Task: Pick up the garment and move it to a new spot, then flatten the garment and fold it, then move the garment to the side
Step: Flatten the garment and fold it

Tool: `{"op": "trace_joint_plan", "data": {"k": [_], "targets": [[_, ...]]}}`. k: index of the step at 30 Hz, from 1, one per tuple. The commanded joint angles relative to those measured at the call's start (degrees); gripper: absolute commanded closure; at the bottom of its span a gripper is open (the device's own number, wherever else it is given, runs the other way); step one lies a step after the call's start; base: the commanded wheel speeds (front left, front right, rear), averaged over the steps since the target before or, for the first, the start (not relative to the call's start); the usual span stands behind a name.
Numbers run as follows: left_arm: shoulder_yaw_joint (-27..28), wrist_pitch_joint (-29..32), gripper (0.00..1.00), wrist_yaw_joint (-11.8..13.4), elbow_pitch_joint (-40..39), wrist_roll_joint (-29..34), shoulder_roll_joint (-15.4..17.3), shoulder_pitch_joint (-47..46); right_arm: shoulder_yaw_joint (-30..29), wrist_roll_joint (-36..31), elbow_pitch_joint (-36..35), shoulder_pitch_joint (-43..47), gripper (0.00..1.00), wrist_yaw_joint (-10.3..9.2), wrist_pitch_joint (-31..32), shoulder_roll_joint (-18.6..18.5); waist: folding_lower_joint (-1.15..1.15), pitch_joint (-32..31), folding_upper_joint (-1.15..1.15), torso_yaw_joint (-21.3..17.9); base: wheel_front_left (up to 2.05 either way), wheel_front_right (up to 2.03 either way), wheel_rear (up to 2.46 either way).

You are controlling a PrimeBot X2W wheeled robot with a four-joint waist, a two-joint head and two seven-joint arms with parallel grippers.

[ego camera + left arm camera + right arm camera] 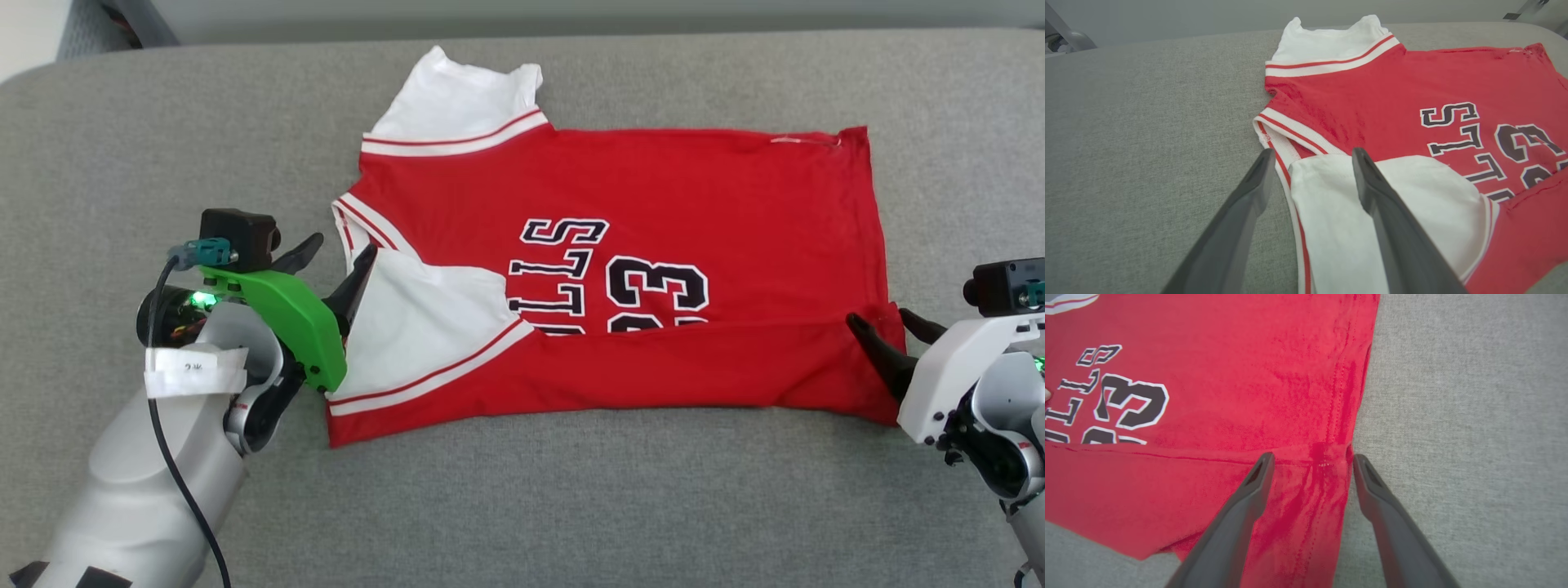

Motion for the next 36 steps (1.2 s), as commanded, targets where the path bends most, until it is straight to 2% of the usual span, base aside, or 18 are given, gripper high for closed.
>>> {"op": "trace_joint_plan", "data": {"k": [1, 7, 14, 22, 29, 31, 36], "targets": [[0.7, -1.6, 0.0, 0.5, 0.5, -0.3, -0.7, 0.3, 0.0, -0.4, -0.2, 0.9, 0.0, -0.06, -0.4, 0.1, 0.0, -3.1, 0.0, 0.5, 0.0, 0.0, 0.0], [3.4, -6.9, 0.0, 3.3, -1.3, -2.8, -2.3, 5.2, -1.3, -2.5, -2.8, 4.9, 0.0, -0.06, -0.2, -0.2, 0.0, -7.6, 0.0, 0.9, 0.0, 0.0, 0.0], [5.4, -6.8, 0.0, 10.6, -10.9, -4.7, -1.3, 14.5, -6.5, -5.9, -9.4, 11.6, 0.0, -0.06, 3.0, 1.9, 0.0, -10.0, 0.0, 0.9, 0.0, 0.0, 0.0], [3.8, 1.9, 0.0, 20.3, -22.9, -4.3, 3.0, 23.7, -14.1, -13.2, -19.1, 18.5, 0.0, -0.06, 12.9, 6.8, 0.0, -8.9, 0.0, 0.0, 0.0, 0.0, 0.0], [0.8, 11.8, 0.0, 25.5, -27.8, -2.8, 6.6, 24.6, -18.0, -17.6, -28.2, 20.8, 0.0, -0.06, 18.5, 10.7, 0.0, -5.9, 0.0, -0.8, 0.0, 0.0, 0.0], [0.3, 13.5, 0.0, 26.9, -28.1, -2.4, 7.0, 24.5, -18.2, -18.7, -30.3, 21.1, 0.0, -0.06, 19.5, 11.5, 0.0, -4.9, 0.0, -1.2, 0.0, 0.0, 0.0], [0.1, 14.9, 0.0, 28.4, -27.7, -2.1, 7.1, 24.0, -18.6, -19.7, -33.6, 21.2, 0.0, -0.06, 21.1, 12.6, 0.0, -2.9, 0.0, -2.0, 0.0, 0.0, 0.0]]}}
